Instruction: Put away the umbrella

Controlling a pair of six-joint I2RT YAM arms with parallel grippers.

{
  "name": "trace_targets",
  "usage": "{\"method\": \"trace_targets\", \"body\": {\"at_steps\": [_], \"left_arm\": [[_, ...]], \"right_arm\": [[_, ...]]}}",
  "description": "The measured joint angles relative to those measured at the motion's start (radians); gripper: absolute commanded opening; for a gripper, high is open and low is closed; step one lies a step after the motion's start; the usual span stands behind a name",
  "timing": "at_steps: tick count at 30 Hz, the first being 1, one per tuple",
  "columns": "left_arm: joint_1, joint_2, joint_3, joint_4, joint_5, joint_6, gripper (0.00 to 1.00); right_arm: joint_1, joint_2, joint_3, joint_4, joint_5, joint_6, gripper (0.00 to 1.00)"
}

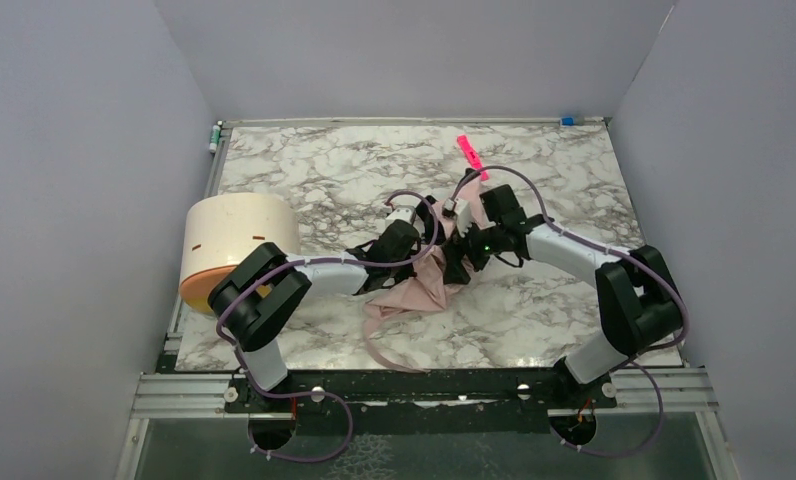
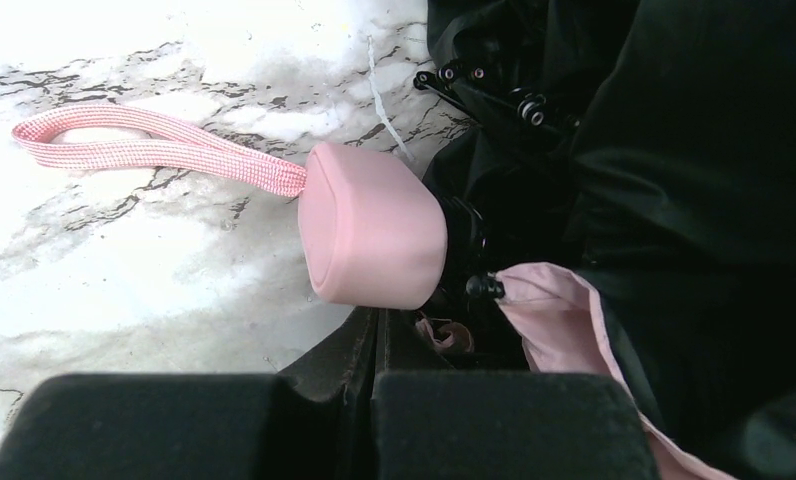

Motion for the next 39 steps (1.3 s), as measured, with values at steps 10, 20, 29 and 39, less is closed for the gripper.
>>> {"method": "trace_targets", "body": {"at_steps": [10, 20, 29, 39], "left_arm": [[0.0, -0.002, 0.0, -0.002, 0.0, 0.01, 0.0], [0.001, -0.005, 0.0, -0.01, 0.0, 0.017, 0.0], [0.001, -0.006, 0.0, -0.013, 0.0, 0.019, 0.0], [0.011, -0.008, 0.0, -0.018, 0.007, 0.002, 0.0]], "right_arm": [[0.001, -0.121, 0.034, -0.084, 0.126, 0.072, 1.0], [0.035, -0.172, -0.061, -0.041, 0.119, 0.069, 1.0], [0.144, -0.201, -0.102, 0.05, 0.204, 0.051, 1.0], [0.181, -0.13, -0.045, 0.056, 0.237, 0.018, 1.0]]}}
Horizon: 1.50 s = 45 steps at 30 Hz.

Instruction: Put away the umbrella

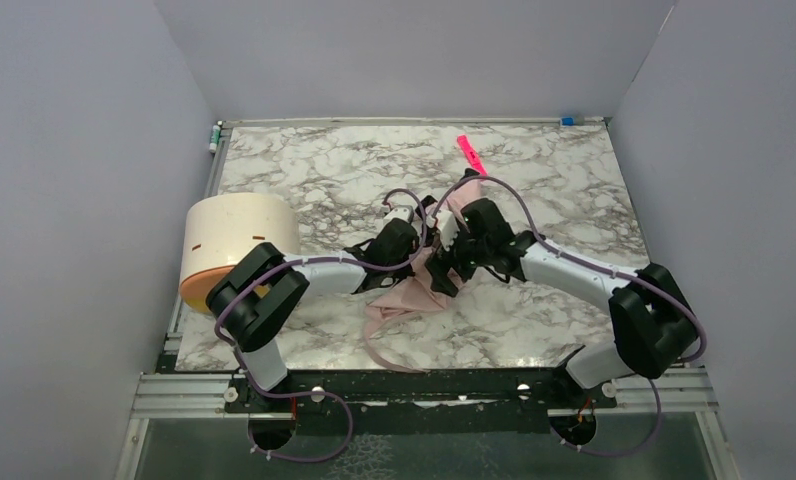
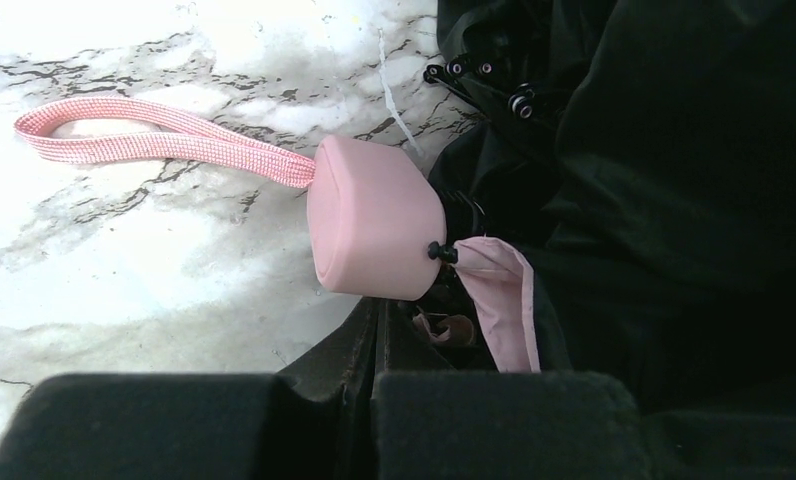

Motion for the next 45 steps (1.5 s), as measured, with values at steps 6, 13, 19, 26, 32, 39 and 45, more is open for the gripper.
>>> {"method": "trace_targets", "body": {"at_steps": [6, 13, 19, 26, 32, 39, 45], "left_arm": [[0.003, -0.003, 0.0, -0.008, 0.001, -0.004, 0.0], [0.009, -0.017, -0.016, -0.008, 0.008, -0.024, 0.0], [0.028, -0.04, -0.039, -0.011, 0.014, -0.055, 0.0], [0.086, -0.101, -0.113, 0.005, 0.085, -0.091, 0.0], [0.117, -0.153, -0.166, 0.006, 0.124, -0.098, 0.03], [0.127, -0.261, -0.223, -0.046, 0.128, -0.111, 0.22], [0.127, -0.379, -0.223, -0.102, 0.115, -0.111, 0.39]], "right_arm": [[0.027, 0.036, -0.047, 0.077, 0.028, 0.028, 1.0], [0.037, 0.094, -0.058, 0.192, 0.065, 0.045, 0.97], [0.045, 0.154, 0.003, 0.187, 0.088, 0.031, 0.9], [0.048, 0.199, 0.046, 0.178, 0.097, -0.003, 0.89], [0.048, 0.204, 0.048, 0.171, 0.095, -0.046, 0.87], [0.049, 0.228, 0.079, 0.15, 0.094, -0.092, 0.9], [0.05, 0.247, 0.115, 0.093, 0.107, -0.129, 0.97]]}}
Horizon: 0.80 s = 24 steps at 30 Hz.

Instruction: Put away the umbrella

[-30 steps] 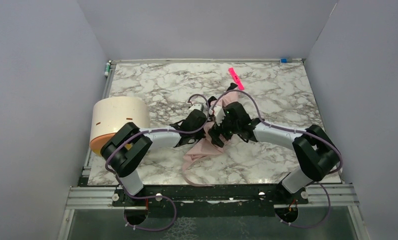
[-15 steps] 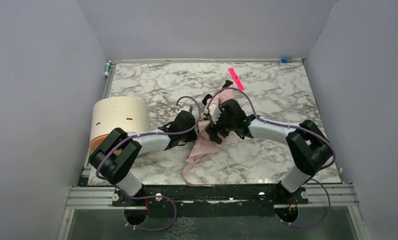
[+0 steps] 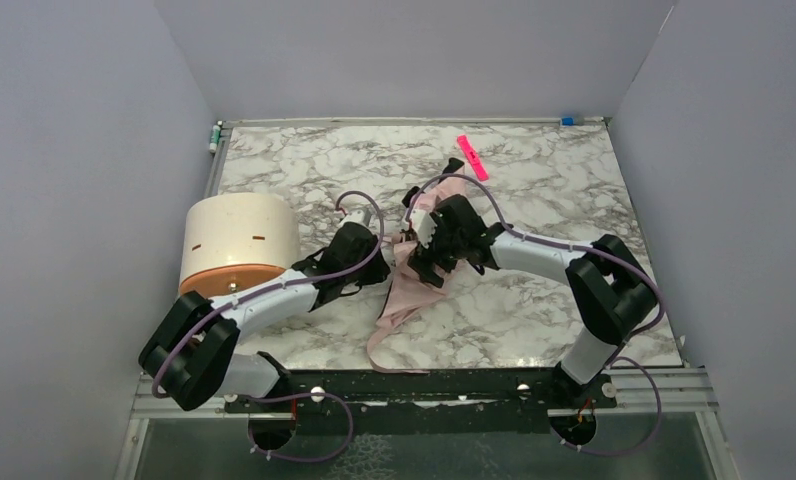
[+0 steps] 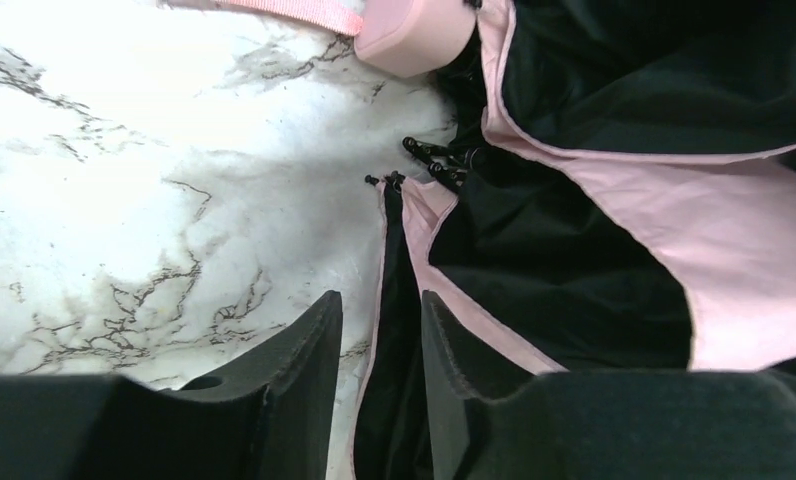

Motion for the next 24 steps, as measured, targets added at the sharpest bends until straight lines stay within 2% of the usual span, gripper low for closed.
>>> {"method": "trace_targets", "body": {"at_steps": [3, 5, 7, 13, 21, 24], "left_arm": [[0.0, -0.031, 0.018, -0.04, -0.011, 0.007, 0.41], [0.0, -0.042, 0.027, -0.057, -0.016, 0.012, 0.41], [0.0, -0.051, 0.034, -0.073, -0.019, 0.02, 0.41], [0.0, -0.069, 0.042, -0.111, -0.023, 0.036, 0.41], [0.004, -0.103, 0.043, -0.132, -0.005, 0.042, 0.42], [0.004, -0.11, 0.043, -0.129, 0.066, 0.055, 0.47]], "right_arm": [[0.004, 0.001, 0.01, -0.026, 0.001, -0.016, 0.98], [0.005, 0.001, 0.016, -0.04, 0.0, -0.025, 0.94], [0.005, 0.002, 0.023, -0.056, -0.003, -0.032, 0.86], [0.004, 0.017, 0.04, -0.064, 0.038, -0.039, 0.56], [0.004, 0.029, 0.055, -0.055, 0.103, -0.026, 0.36], [0.003, 0.03, 0.06, -0.055, 0.115, -0.011, 0.25]]}}
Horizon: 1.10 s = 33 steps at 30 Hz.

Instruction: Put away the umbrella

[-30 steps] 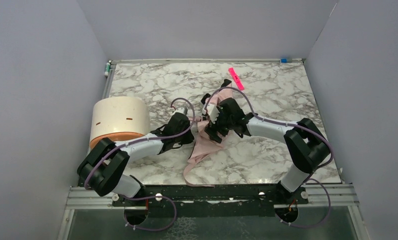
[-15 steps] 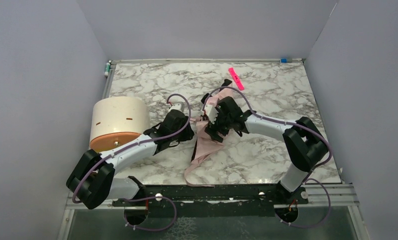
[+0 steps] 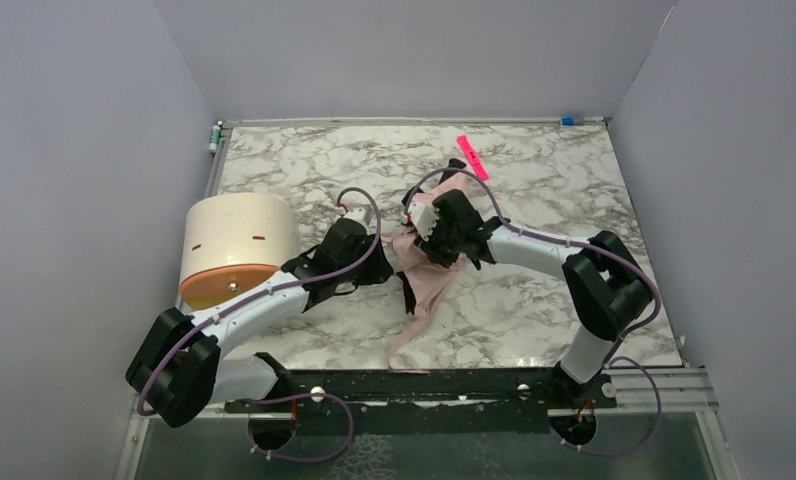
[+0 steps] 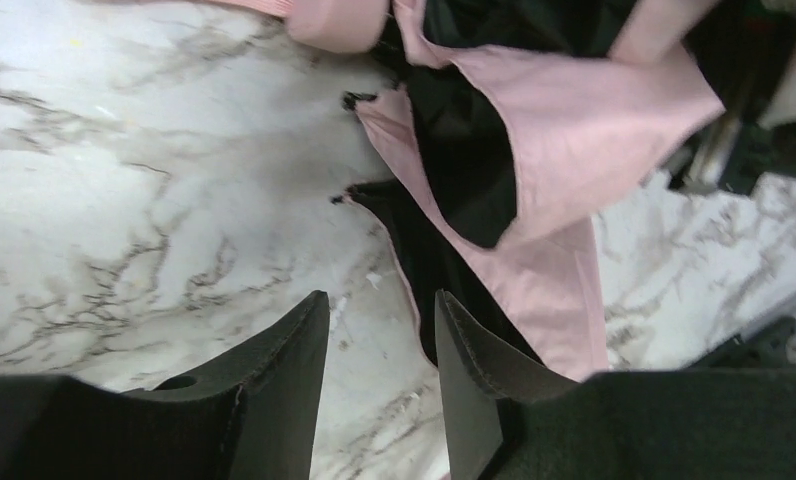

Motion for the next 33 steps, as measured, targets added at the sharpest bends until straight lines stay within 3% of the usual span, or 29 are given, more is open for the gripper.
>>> {"method": "trace_targets", "body": {"at_steps": [4, 10, 17, 25, 28, 33], "left_arm": [[-0.025, -0.027, -0.017, 0.013, 0.101, 0.016, 0.53], [-0.161, -0.126, -0.087, 0.05, 0.176, -0.009, 0.53], [-0.238, -0.159, -0.199, 0.082, 0.181, -0.084, 0.66], [-0.32, -0.088, -0.2, 0.096, 0.163, -0.098, 0.66], [-0.391, -0.043, -0.2, 0.087, 0.124, -0.108, 0.58], [-0.446, -0.006, -0.201, 0.086, 0.072, -0.127, 0.16]], "right_arm": [[-0.002, 0.002, 0.019, -0.02, 0.008, 0.035, 0.18], [0.0, 0.011, 0.031, -0.031, 0.008, 0.087, 0.11], [-0.004, 0.016, 0.044, -0.042, 0.008, 0.137, 0.09], [-0.005, 0.018, 0.046, -0.045, 0.007, 0.165, 0.08], [-0.005, 0.017, 0.046, -0.045, 0.007, 0.169, 0.07], [-0.005, 0.017, 0.047, -0.044, 0.006, 0.185, 0.03]]}}
